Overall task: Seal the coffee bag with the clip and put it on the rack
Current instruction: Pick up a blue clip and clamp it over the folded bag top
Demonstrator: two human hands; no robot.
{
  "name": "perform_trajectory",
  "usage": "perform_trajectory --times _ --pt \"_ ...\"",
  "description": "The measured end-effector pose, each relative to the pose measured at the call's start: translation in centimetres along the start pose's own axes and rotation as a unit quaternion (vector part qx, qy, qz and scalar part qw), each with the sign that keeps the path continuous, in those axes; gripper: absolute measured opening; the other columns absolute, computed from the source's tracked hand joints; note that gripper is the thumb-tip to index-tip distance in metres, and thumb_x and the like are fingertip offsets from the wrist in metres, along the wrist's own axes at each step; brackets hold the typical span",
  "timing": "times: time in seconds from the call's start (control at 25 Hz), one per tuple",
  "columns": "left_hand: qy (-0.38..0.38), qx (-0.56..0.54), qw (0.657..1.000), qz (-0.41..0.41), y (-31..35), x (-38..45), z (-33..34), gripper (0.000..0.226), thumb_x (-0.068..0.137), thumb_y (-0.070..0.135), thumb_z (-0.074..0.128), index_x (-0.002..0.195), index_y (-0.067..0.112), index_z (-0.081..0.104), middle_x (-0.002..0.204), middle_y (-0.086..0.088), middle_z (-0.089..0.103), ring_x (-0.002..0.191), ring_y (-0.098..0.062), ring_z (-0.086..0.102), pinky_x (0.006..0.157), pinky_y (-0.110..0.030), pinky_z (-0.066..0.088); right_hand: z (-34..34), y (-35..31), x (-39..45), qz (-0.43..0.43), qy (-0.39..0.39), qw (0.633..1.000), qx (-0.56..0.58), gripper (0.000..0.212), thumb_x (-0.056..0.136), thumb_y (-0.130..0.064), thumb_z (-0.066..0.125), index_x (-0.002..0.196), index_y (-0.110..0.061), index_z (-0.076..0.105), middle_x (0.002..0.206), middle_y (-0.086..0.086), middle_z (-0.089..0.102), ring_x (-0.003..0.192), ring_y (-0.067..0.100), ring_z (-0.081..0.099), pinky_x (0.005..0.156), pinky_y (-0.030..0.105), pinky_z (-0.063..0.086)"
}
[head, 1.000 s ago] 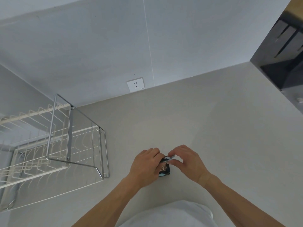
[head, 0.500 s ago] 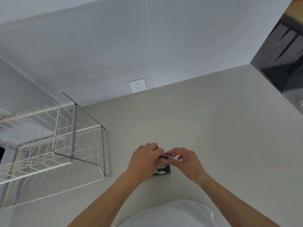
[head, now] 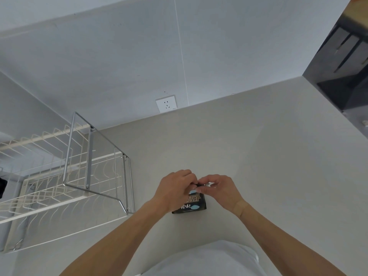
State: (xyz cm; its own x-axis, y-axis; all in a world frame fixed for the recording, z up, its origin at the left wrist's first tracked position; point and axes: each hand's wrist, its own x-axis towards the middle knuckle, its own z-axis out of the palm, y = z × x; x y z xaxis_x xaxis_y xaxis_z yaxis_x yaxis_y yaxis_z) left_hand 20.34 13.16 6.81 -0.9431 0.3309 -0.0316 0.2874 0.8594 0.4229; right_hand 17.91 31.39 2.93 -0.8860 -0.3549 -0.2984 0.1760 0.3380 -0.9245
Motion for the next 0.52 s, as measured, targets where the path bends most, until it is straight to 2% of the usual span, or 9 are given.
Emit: perform_trajectory --times 0.12,0.2,0.36,0.52 --pt "0.021 -0.044 0.999 -0.01 0.1 -0.5 0.3 0.009 0.092 0.011 0.056 0.091 0.015 0.064 0.088 0.003 0.063 0.08 -0.016 0.056 0.063 -0.036 0.049 0.4 0.2 -0.1 -0.006 0.014 1.0 -0.013 0.015 0.071 -0.033 0.083 0.073 -0.046 0.075 0.087 -0.018 0.076 0.082 -0.002 0.064 0.073 0.017 0.044" --pt "0.034 -0.073 0.997 -0.02 0.0 -0.8 0.5 0.01 0.09 0.005 0.057 0.088 0.012 0.064 0.085 0.001 0.063 0.076 -0.016 0.055 0.062 -0.037 0.049 0.9 0.7 -0.3 0.003 0.03 0.999 -0.01 0.015 0.07 -0.031 0.084 0.072 -0.042 0.075 0.087 -0.013 0.077 0.086 -0.001 0.065 0.074 0.015 0.042" --pt "0.064 -0.107 0.992 -0.031 0.0 -1.4 1.0 0.014 0.086 -0.002 0.059 0.083 0.011 0.063 0.081 0.002 0.061 0.072 -0.011 0.052 0.061 -0.03 0.047 0.9 1.6 -0.5 0.015 0.039 0.999 -0.029 0.031 0.068 -0.026 0.086 0.065 -0.052 0.07 0.091 -0.017 0.07 0.091 -0.008 0.062 0.08 0.01 0.041" --pt "0.06 -0.134 0.988 -0.042 0.1 -1.5 1.5 0.015 0.086 -0.002 0.059 0.08 0.012 0.061 0.078 0.006 0.058 0.068 -0.004 0.047 0.06 -0.016 0.036 0.7 1.9 -0.6 0.017 0.026 0.995 -0.099 0.014 0.07 -0.029 0.084 0.077 -0.036 0.076 0.093 -0.02 0.06 0.091 -0.006 0.057 0.079 0.005 0.039"
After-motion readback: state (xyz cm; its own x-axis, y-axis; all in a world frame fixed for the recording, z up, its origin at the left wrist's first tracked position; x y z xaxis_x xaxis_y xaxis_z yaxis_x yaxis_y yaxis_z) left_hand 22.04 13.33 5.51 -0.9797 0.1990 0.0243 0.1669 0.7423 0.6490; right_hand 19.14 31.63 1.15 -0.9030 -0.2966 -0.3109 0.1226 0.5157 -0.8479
